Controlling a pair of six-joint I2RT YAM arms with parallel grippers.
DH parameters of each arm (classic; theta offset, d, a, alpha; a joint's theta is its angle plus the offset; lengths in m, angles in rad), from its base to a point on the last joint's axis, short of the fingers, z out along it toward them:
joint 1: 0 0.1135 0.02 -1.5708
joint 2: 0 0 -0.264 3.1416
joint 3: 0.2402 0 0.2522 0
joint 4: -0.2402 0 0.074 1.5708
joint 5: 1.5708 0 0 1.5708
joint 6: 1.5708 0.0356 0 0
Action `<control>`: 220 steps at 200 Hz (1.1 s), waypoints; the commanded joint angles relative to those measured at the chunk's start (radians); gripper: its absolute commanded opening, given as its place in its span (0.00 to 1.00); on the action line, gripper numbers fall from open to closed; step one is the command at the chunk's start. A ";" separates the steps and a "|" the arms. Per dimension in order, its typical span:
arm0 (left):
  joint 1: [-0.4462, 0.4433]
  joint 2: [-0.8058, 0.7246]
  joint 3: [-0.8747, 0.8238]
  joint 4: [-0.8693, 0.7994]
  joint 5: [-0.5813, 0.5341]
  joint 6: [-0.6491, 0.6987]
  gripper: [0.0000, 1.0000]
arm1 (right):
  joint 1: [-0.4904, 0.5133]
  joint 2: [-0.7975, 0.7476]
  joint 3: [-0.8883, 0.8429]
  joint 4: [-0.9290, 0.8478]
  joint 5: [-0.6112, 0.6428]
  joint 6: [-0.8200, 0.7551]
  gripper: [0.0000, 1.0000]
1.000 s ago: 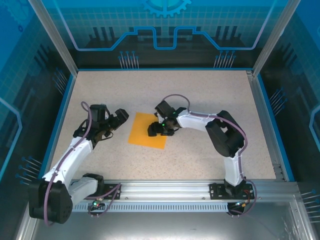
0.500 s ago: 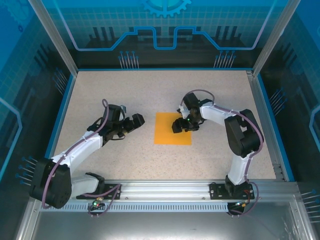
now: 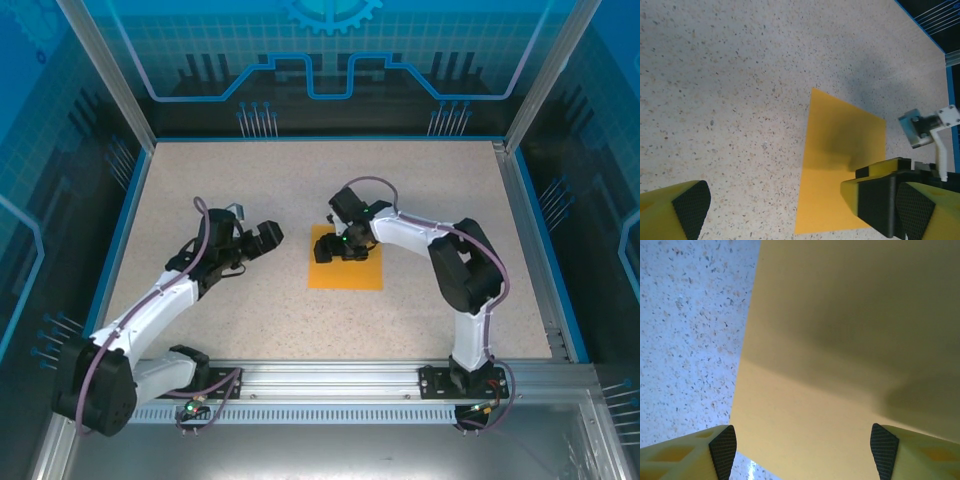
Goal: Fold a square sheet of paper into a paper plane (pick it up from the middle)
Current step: Move the square sheet of paper to the center of the table, then fold the square sheet of paper in half at the center of the table.
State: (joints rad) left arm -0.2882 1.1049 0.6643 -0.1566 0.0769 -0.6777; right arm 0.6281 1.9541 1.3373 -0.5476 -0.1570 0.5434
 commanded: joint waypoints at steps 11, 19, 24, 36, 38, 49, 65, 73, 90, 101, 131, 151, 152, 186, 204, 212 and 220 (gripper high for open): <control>-0.005 -0.051 -0.037 0.023 -0.040 0.027 0.99 | 0.001 0.037 -0.023 -0.033 0.031 -0.008 0.75; -0.003 -0.054 -0.036 0.018 -0.040 0.027 0.99 | 0.002 0.033 -0.045 -0.033 0.032 -0.015 0.75; -0.004 -0.054 -0.033 0.017 -0.041 0.030 0.99 | 0.002 0.028 -0.064 -0.028 0.026 -0.021 0.75; -0.003 -0.051 -0.028 0.012 -0.043 0.028 0.99 | 0.002 0.015 -0.101 -0.015 0.007 -0.040 0.75; -0.003 -0.049 -0.027 0.012 -0.043 0.027 0.99 | 0.002 0.012 -0.106 -0.014 0.007 -0.043 0.75; -0.003 -0.043 -0.020 0.005 -0.045 0.029 0.99 | 0.002 0.003 -0.126 -0.012 -0.004 -0.063 0.75; -0.002 -0.032 -0.017 0.010 -0.048 0.024 0.99 | 0.002 -0.004 -0.133 -0.018 -0.003 -0.076 0.75; 0.000 -0.025 -0.015 0.013 -0.046 0.015 0.99 | 0.001 -0.006 -0.128 -0.014 -0.021 -0.082 0.74; 0.001 -0.009 -0.013 0.029 -0.018 0.013 0.99 | 0.008 -0.010 -0.095 -0.029 -0.027 -0.109 0.73; 0.003 0.004 -0.006 0.029 -0.007 0.008 0.99 | 0.012 -0.009 -0.069 -0.053 -0.019 -0.131 0.75; 0.006 0.029 0.005 0.029 0.040 0.018 0.99 | 0.014 -0.001 -0.047 -0.068 -0.024 -0.152 0.73; 0.005 0.035 0.005 0.037 0.055 0.027 0.99 | 0.018 0.004 -0.024 -0.113 0.001 -0.181 0.73; 0.006 0.035 0.006 0.037 0.057 0.028 0.99 | 0.018 0.004 -0.023 -0.115 0.004 -0.180 0.73; 0.006 0.044 0.009 0.045 0.089 0.042 0.99 | 0.022 -0.055 -0.009 -0.100 0.021 -0.159 0.76; 0.006 0.053 0.011 0.047 0.101 0.038 0.99 | 0.020 -0.056 0.024 -0.144 0.124 -0.086 0.80; 0.006 0.058 0.013 0.050 0.111 0.035 0.99 | 0.022 -0.045 0.047 -0.179 0.199 -0.034 0.81; 0.006 0.066 0.013 0.055 0.126 0.030 0.99 | 0.022 -0.036 0.058 -0.202 0.247 0.011 0.83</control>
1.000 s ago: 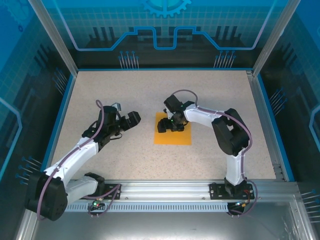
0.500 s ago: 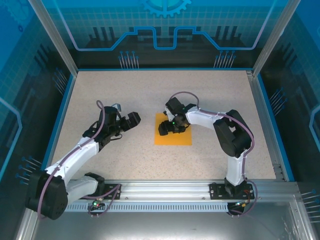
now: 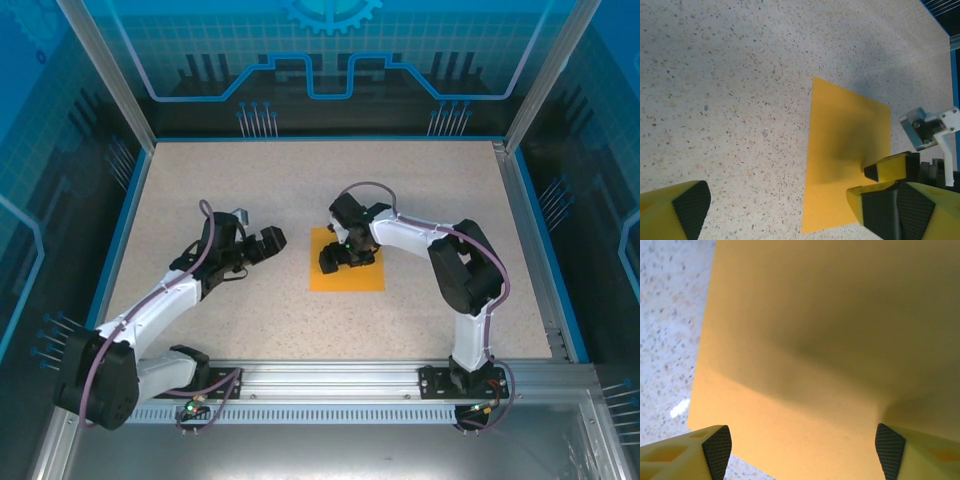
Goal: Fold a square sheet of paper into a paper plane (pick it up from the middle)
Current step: Fold the square sheet of paper in half at the center of the table.
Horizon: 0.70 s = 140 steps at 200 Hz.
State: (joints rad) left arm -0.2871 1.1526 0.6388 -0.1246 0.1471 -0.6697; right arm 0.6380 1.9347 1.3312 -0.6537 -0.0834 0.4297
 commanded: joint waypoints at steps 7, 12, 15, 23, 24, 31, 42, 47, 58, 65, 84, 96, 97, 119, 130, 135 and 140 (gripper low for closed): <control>0.005 0.029 0.040 0.033 0.071 0.017 0.99 | 0.011 -0.012 0.070 -0.110 0.201 0.163 0.85; 0.004 0.038 0.041 0.038 0.080 0.012 0.99 | 0.012 -0.006 0.076 -0.118 0.226 0.187 0.87; 0.004 0.044 0.041 0.039 0.083 0.009 0.99 | 0.012 -0.004 0.079 -0.121 0.233 0.197 0.87; 0.003 0.060 0.046 0.039 0.092 0.003 0.99 | 0.013 0.005 0.089 -0.134 0.253 0.218 0.89; 0.004 0.062 0.047 0.040 0.094 0.003 0.99 | 0.014 0.005 0.091 -0.137 0.256 0.221 0.89; 0.005 0.078 0.056 0.035 0.107 0.005 0.99 | 0.011 0.015 0.103 -0.150 0.273 0.234 0.91; 0.003 0.103 0.070 0.032 0.133 0.004 0.99 | 0.011 0.029 0.123 -0.164 0.284 0.242 0.93; 0.003 0.113 0.073 0.031 0.140 0.003 0.99 | 0.011 0.038 0.136 -0.176 0.284 0.243 0.94; 0.003 0.135 0.079 0.032 0.148 -0.002 0.99 | 0.010 0.062 0.167 -0.199 0.289 0.248 0.96; 0.003 0.146 0.084 0.032 0.153 0.001 0.99 | 0.011 0.071 0.183 -0.208 0.286 0.246 0.97; 0.003 0.169 0.096 0.026 0.157 0.001 0.99 | 0.011 0.101 0.214 -0.225 0.274 0.250 0.99; 0.002 0.182 0.101 0.026 0.162 -0.001 0.99 | 0.011 0.113 0.229 -0.228 0.266 0.254 0.99; 0.002 0.183 0.101 0.026 0.163 -0.001 0.99 | 0.011 0.114 0.229 -0.228 0.265 0.255 0.99; 0.002 0.198 0.105 0.027 0.172 -0.002 0.99 | 0.013 0.135 0.244 -0.228 0.249 0.262 0.99; 0.002 0.203 0.105 0.026 0.174 -0.003 0.99 | 0.016 0.141 0.247 -0.222 0.240 0.263 0.99; 0.002 0.205 0.106 0.026 0.174 -0.001 0.99 | 0.016 0.146 0.247 -0.223 0.235 0.266 0.99; 0.002 0.207 0.104 0.026 0.173 -0.001 0.99 | 0.016 0.150 0.251 -0.225 0.234 0.268 0.99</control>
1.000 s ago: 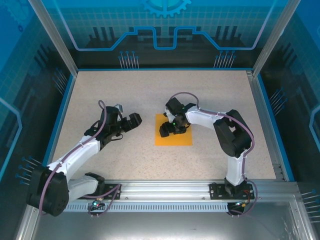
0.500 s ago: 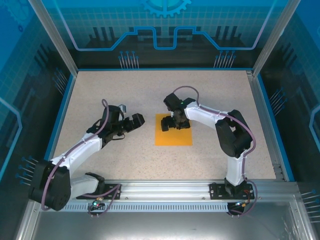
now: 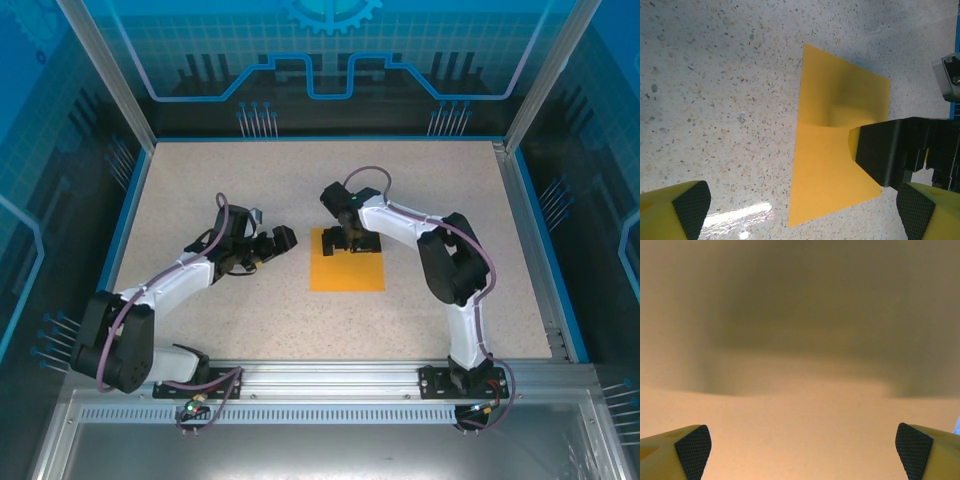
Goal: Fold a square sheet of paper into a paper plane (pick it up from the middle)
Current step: Fold the square sheet of paper in half at the center of the table.
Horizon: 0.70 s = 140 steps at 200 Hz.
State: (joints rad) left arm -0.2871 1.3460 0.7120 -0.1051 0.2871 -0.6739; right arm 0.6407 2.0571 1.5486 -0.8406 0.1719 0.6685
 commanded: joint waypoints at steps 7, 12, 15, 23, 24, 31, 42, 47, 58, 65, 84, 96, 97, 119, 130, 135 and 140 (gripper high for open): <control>0.002 0.017 0.031 0.006 0.034 0.005 0.99 | 0.014 0.034 0.037 -0.038 -0.023 0.032 0.99; 0.002 0.017 0.030 0.007 0.034 0.004 0.99 | 0.016 0.039 0.040 -0.040 -0.024 0.032 0.99; 0.002 0.018 0.032 0.007 0.034 0.005 0.99 | 0.017 0.042 0.043 -0.041 -0.026 0.032 0.99; 0.001 0.021 0.033 0.006 0.034 0.003 0.99 | 0.017 0.051 0.049 -0.045 -0.026 0.035 0.99; 0.001 0.021 0.033 0.006 0.034 0.003 0.99 | 0.017 0.052 0.051 -0.046 -0.027 0.035 0.99; 0.002 0.022 0.032 0.008 0.034 0.003 0.99 | 0.017 0.061 0.058 -0.050 -0.028 0.036 0.99; 0.002 0.026 0.032 0.009 0.035 0.003 0.99 | 0.020 0.072 0.070 -0.054 -0.029 0.037 0.99; 0.002 0.028 0.032 0.007 0.038 0.003 0.99 | 0.022 0.075 0.073 -0.055 -0.026 0.037 0.99; 0.002 0.030 0.037 -0.003 0.045 0.005 0.99 | 0.026 0.081 0.078 -0.062 -0.021 0.039 0.99; 0.002 0.029 0.038 -0.006 0.049 0.005 0.99 | 0.026 0.083 0.078 -0.064 -0.020 0.039 0.99; 0.000 0.023 0.032 -0.009 0.050 -0.001 0.99 | 0.028 0.085 0.076 -0.065 -0.021 0.038 0.99; 0.000 0.022 0.032 -0.018 0.053 -0.005 0.99 | 0.027 0.087 0.075 -0.063 -0.017 0.037 0.99; 0.000 0.022 0.033 -0.019 0.053 -0.004 0.99 | 0.028 0.087 0.075 -0.064 -0.016 0.037 0.99; -0.002 0.018 0.033 -0.036 0.058 0.000 0.99 | 0.031 0.101 0.085 -0.072 -0.024 0.032 0.99; -0.003 0.013 0.025 -0.033 0.057 -0.003 0.99 | 0.038 0.105 0.080 -0.077 -0.010 0.035 0.99; -0.004 0.012 0.023 -0.035 0.057 -0.003 0.99 | 0.039 0.108 0.078 -0.082 -0.005 0.039 0.99; -0.003 0.009 0.021 -0.036 0.058 -0.004 0.99 | 0.039 0.110 0.074 -0.083 -0.002 0.041 0.99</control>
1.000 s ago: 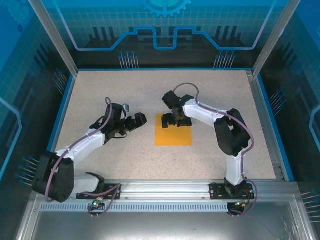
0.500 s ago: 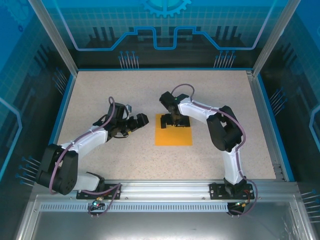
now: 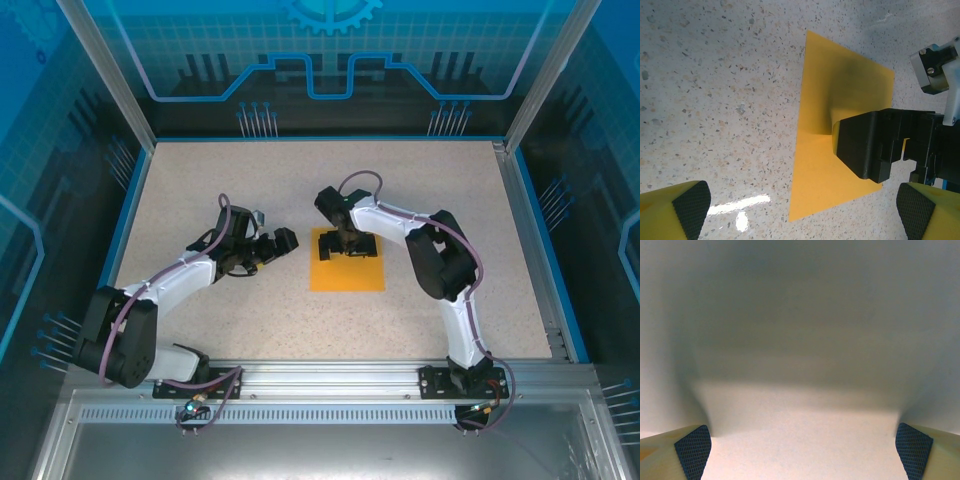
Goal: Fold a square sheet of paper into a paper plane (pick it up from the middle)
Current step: Fold the square sheet of paper in half at the center of the table.
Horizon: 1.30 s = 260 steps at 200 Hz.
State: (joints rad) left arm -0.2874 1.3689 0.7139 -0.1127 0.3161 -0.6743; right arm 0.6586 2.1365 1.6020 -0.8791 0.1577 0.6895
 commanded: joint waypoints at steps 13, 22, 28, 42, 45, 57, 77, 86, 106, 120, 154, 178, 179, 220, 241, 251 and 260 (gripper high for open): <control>-0.003 -0.018 0.016 -0.027 0.028 -0.002 0.99 | 0.021 0.034 0.003 -0.031 0.010 0.027 0.99; -0.002 -0.019 0.017 -0.028 0.028 -0.001 0.99 | 0.021 0.042 -0.006 -0.026 0.006 0.030 0.99; -0.002 -0.018 0.019 -0.030 0.028 0.002 0.99 | 0.022 0.047 -0.013 -0.024 0.005 0.031 0.99; -0.002 -0.014 0.025 -0.039 0.026 0.008 0.99 | 0.026 0.055 -0.034 -0.011 0.002 0.035 0.99; -0.003 -0.014 0.025 -0.039 0.026 0.008 0.99 | 0.026 0.057 -0.039 -0.009 0.001 0.036 0.99; -0.002 -0.014 0.025 -0.038 0.025 0.007 0.99 | 0.025 0.064 -0.053 -0.003 -0.004 0.040 0.99; -0.002 -0.015 0.024 -0.035 0.024 0.005 0.99 | 0.026 0.062 -0.078 0.014 -0.008 0.042 0.99; -0.003 -0.013 0.023 -0.032 0.025 0.005 0.99 | 0.027 0.060 -0.083 0.021 -0.014 0.038 0.98; -0.002 -0.011 0.025 -0.032 0.027 0.003 0.99 | 0.026 0.060 -0.078 0.021 -0.014 0.032 0.97; -0.002 -0.010 0.027 -0.033 0.029 0.003 0.99 | 0.027 0.056 -0.080 0.032 -0.018 0.026 0.97; -0.002 -0.012 0.026 -0.036 0.027 0.005 0.99 | 0.026 0.057 -0.077 0.037 -0.031 0.012 0.96; -0.002 -0.008 0.030 -0.037 0.028 0.002 0.99 | 0.026 0.058 -0.079 0.043 -0.034 0.011 0.95; -0.002 -0.008 0.031 -0.037 0.028 0.003 0.99 | 0.026 0.059 -0.080 0.042 -0.034 0.011 0.95; -0.002 -0.005 0.035 -0.038 0.028 0.003 0.99 | 0.022 0.054 -0.086 0.047 -0.034 0.008 0.95; -0.002 -0.005 0.035 -0.040 0.029 0.003 0.99 | 0.021 0.053 -0.089 0.052 -0.039 0.006 0.93; -0.002 -0.005 0.035 -0.040 0.028 0.004 0.99 | 0.021 0.051 -0.094 0.053 -0.038 0.008 0.93; -0.002 -0.005 0.034 -0.039 0.029 0.004 0.99 | 0.021 0.049 -0.095 0.053 -0.039 0.006 0.92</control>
State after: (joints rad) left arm -0.2874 1.3682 0.7177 -0.1295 0.3164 -0.6743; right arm 0.6670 2.1269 1.5627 -0.8375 0.1574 0.6998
